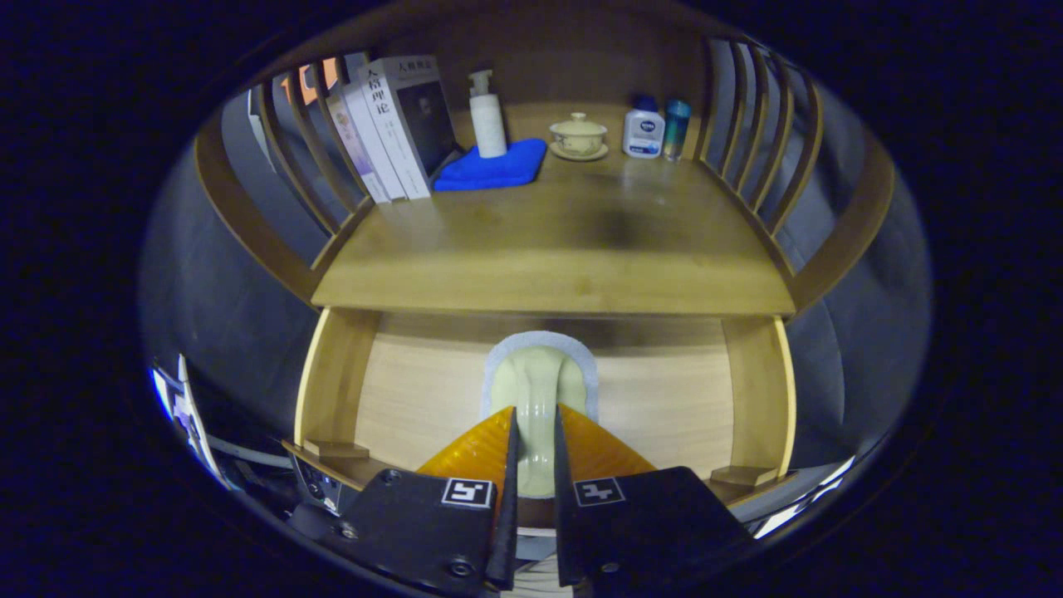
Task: Pull open the drawer, take out the items inside it, and place them on the countertop above the cabinet.
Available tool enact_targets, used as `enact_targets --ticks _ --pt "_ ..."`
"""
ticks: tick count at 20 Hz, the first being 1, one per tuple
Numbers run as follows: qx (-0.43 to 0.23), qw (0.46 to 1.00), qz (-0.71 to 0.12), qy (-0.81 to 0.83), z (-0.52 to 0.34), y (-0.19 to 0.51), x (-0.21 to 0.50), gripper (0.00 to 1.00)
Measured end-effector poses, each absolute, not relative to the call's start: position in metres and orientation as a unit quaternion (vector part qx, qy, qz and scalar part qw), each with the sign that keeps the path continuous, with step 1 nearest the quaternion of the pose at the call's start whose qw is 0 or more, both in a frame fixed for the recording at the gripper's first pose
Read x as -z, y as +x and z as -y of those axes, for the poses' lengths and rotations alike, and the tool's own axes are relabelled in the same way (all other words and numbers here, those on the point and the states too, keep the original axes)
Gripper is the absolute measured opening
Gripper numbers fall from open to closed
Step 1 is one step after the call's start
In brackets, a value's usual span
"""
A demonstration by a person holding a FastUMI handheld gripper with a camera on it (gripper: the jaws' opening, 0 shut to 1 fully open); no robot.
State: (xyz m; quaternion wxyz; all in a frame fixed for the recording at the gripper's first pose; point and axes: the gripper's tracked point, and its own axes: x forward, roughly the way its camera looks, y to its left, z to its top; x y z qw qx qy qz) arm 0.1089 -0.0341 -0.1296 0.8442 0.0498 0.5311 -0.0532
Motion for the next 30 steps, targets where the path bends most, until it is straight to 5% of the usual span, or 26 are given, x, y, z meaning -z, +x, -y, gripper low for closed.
enact_targets --ticks 24,30 --pt "0.109 0.903 -0.415 0.011 0.066 0.278 0.119 0.25" --pt "0.08 0.916 -0.393 0.015 0.046 0.258 0.099 0.7"
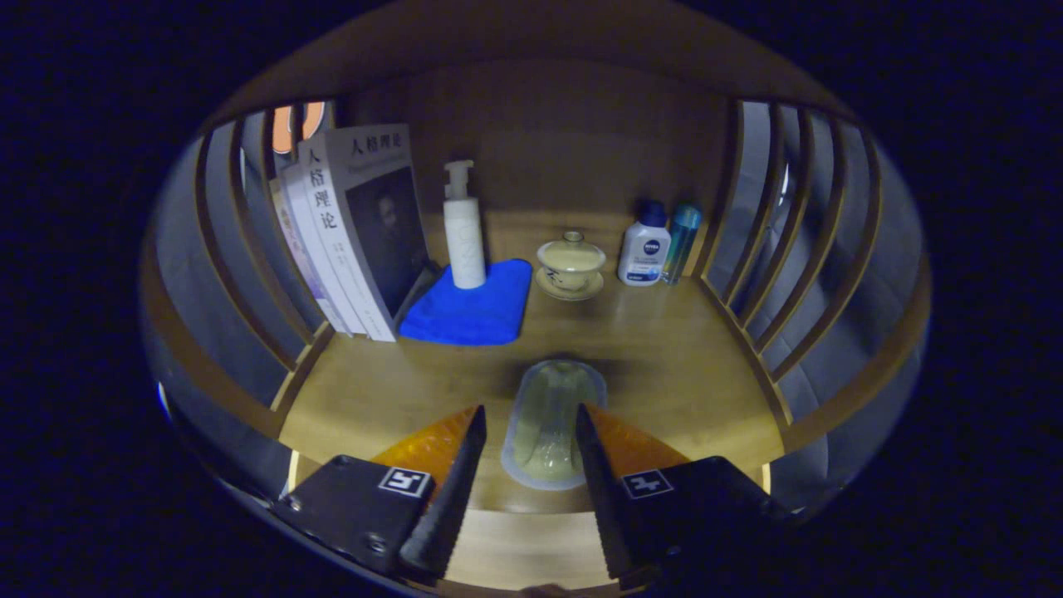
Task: Pull open the drawer, take out the items inside it, and place them on the countertop above the cabinet.
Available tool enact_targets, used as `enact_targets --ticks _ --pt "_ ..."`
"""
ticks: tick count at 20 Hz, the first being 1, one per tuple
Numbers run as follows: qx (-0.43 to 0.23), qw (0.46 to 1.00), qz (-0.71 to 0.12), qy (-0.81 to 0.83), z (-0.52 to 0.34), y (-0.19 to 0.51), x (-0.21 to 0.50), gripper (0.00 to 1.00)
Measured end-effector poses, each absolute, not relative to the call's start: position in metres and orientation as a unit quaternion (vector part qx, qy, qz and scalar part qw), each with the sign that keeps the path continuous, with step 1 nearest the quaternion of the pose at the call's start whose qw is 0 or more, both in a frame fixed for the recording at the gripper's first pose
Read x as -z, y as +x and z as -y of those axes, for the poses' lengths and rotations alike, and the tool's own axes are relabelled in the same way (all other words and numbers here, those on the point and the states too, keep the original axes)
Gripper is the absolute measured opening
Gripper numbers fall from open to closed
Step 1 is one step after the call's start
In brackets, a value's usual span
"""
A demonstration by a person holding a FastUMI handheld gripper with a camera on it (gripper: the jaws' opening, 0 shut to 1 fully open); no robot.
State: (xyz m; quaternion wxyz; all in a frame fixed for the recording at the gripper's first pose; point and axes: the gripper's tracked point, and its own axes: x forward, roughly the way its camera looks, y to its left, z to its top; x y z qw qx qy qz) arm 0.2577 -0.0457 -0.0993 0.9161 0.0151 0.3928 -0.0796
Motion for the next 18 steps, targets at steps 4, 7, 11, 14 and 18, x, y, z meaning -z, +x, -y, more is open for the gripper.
enact_targets --ticks 4,7,11,14,18 --pt "0.051 0.934 -0.355 0.007 0.022 0.224 0.075 0.72" --pt "0.033 0.944 -0.328 0.008 0.006 0.193 0.059 0.79" --pt "0.02 0.961 -0.275 -0.007 -0.009 0.14 0.033 0.78" --pt "-0.005 0.969 -0.245 0.003 -0.026 0.096 0.025 0.93" --pt "-0.02 0.981 -0.192 -0.016 -0.037 0.053 0.015 1.0"
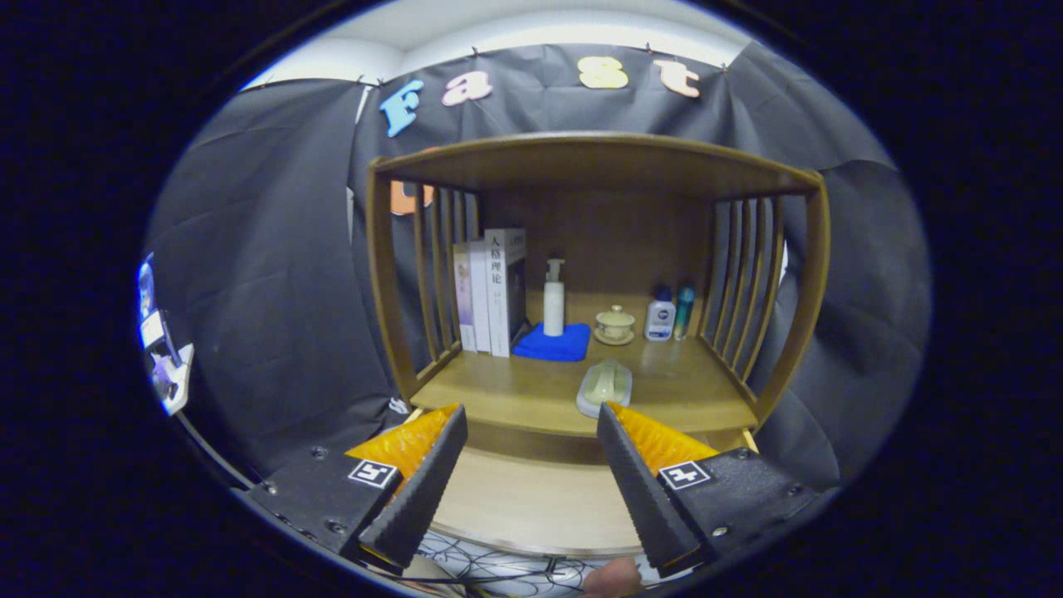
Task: Pull open the drawer, take out the items inside it, and place them on the countertop above the cabinet.
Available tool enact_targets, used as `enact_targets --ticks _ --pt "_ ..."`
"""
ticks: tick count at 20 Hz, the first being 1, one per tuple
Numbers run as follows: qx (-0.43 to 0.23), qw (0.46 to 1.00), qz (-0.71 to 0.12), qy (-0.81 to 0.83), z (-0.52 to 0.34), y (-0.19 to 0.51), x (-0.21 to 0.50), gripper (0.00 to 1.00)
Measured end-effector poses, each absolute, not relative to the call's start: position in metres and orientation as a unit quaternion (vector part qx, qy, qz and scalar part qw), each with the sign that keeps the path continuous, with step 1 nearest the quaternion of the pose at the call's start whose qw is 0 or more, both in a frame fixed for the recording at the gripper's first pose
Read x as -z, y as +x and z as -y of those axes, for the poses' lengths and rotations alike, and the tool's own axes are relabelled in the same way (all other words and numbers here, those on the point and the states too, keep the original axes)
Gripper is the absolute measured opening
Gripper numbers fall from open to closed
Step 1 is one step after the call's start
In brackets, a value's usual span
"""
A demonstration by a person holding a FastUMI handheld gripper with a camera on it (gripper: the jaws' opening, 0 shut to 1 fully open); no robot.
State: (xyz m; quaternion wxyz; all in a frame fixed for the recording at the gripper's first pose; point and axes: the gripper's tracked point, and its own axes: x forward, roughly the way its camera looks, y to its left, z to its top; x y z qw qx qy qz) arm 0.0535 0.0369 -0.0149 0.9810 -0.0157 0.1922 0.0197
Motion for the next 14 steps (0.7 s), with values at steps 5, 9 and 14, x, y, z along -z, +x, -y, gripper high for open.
enact_targets --ticks 5,9,14 --pt "-0.024 0.989 -0.138 -0.036 -0.042 0.011 0.019 0.99" --pt "-0.023 0.993 -0.113 -0.034 -0.041 -0.014 0.04 0.99" --pt "-0.004 0.996 -0.084 -0.025 -0.026 -0.029 0.074 0.99"
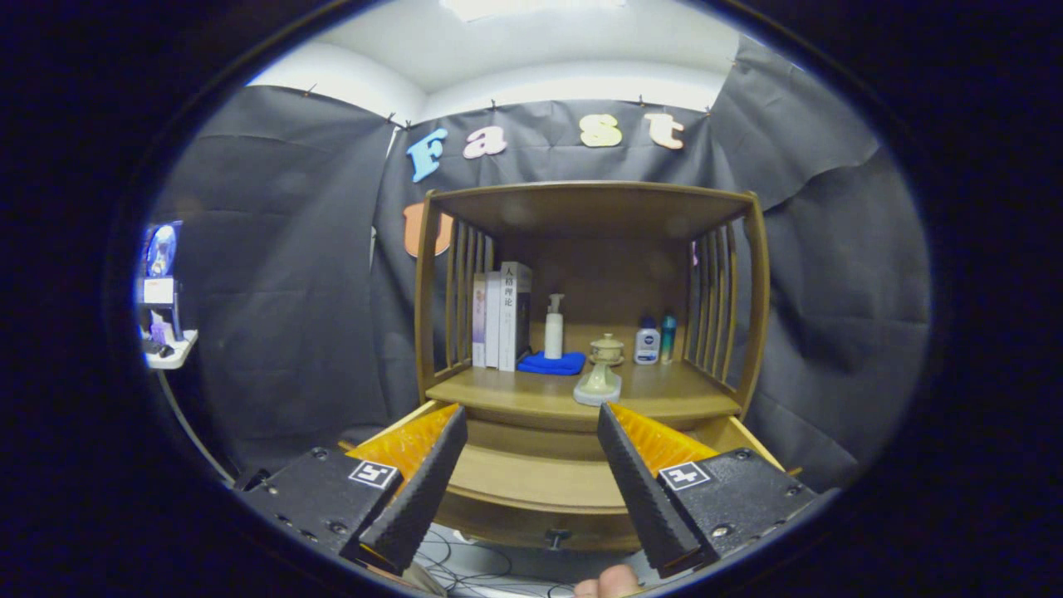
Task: Pull open the drawer, take out the items inside it, and place them on the countertop above the cabinet.
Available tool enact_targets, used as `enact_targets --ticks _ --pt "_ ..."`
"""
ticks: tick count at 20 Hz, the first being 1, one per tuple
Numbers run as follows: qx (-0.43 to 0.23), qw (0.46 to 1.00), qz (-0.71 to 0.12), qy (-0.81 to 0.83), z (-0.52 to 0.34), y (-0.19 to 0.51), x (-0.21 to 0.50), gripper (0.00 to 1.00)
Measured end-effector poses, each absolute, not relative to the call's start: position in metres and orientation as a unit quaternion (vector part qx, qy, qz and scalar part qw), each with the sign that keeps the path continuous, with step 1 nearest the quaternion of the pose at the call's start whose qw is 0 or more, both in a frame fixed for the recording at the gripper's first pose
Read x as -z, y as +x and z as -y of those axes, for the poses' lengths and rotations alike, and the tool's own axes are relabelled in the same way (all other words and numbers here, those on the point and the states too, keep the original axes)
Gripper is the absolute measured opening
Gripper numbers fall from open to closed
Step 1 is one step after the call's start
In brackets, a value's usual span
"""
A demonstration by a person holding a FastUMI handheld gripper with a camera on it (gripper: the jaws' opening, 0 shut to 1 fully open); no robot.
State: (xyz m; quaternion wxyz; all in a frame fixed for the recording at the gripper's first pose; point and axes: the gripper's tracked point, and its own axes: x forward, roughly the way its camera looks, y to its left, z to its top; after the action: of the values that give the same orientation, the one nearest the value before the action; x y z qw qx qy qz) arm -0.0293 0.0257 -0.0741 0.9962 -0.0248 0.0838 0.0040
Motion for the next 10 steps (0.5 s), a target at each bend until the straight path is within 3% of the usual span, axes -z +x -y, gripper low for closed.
enact_targets --ticks 10 --pt "0.046 0.994 -0.09 -0.05 -0.007 -0.049 0.167 1.0"
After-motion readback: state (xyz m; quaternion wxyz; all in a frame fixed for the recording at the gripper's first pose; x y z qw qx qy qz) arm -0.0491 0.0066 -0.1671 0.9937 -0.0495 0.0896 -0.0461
